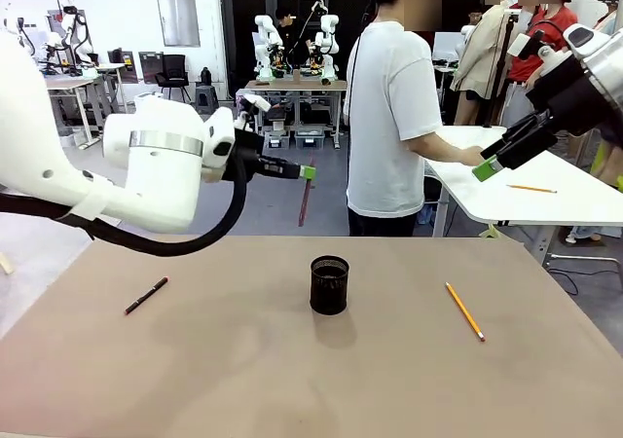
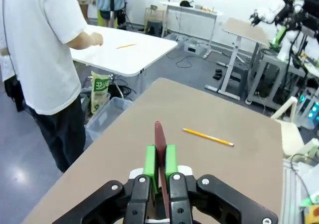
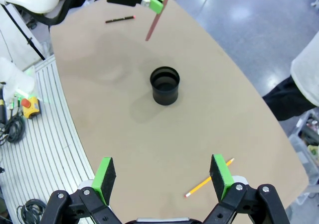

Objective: Place the pens into the pen holder.
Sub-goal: Pick up a writing instrument from the table and place it into the Pen holder.

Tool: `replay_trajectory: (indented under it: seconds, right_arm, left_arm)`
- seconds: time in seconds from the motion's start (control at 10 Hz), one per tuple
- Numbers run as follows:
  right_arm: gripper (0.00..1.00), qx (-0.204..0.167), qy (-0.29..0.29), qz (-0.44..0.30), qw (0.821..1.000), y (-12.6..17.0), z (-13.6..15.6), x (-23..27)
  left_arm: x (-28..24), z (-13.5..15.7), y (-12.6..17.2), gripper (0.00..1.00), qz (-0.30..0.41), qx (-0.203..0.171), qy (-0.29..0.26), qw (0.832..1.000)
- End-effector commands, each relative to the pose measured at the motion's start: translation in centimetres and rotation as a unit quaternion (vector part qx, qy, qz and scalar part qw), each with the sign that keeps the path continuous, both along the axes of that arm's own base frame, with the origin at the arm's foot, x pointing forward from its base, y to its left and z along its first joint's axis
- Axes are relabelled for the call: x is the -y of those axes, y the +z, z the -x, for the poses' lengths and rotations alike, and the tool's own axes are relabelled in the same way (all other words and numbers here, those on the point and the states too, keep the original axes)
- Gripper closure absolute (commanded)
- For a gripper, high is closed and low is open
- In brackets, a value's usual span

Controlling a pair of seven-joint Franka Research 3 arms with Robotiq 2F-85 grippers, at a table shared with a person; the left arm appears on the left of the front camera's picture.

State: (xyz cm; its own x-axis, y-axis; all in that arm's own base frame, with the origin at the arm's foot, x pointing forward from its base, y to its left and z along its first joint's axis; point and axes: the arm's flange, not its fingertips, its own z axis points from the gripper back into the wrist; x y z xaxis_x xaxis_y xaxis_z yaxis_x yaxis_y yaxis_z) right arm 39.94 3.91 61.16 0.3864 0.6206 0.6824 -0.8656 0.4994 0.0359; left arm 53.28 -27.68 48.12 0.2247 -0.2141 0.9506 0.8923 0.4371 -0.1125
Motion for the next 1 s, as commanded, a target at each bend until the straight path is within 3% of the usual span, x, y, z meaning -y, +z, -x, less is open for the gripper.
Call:
replay_trajectory:
  seconds: [0.0, 0.2, 0.5, 0.9]
  right_arm:
    - [0.00, 0.003, 0.007, -0.009, 1.000, 0.1, -0.1, 0.0]
    - [0.00, 0.003, 0.007, -0.009, 1.000, 0.1, -0.1, 0.0]
    - [0.00, 0.003, 0.007, -0.009, 1.000, 0.1, -0.1, 0.0]
    - [0.00, 0.003, 0.007, -0.009, 1.000, 0.1, -0.1, 0.0]
  left_arm:
    - [1.9, -1.1, -2.7, 1.00, 0.012, 0.073, -0.031, 0.997]
    - [3.2, -1.6, -4.7, 1.00, -0.004, 0.084, -0.055, 0.995]
    - [4.6, -2.0, -7.7, 1.00, 0.030, 0.118, -0.086, 0.989]
    - [5.2, -1.5, -9.6, 1.00, 0.056, 0.098, -0.117, 0.987]
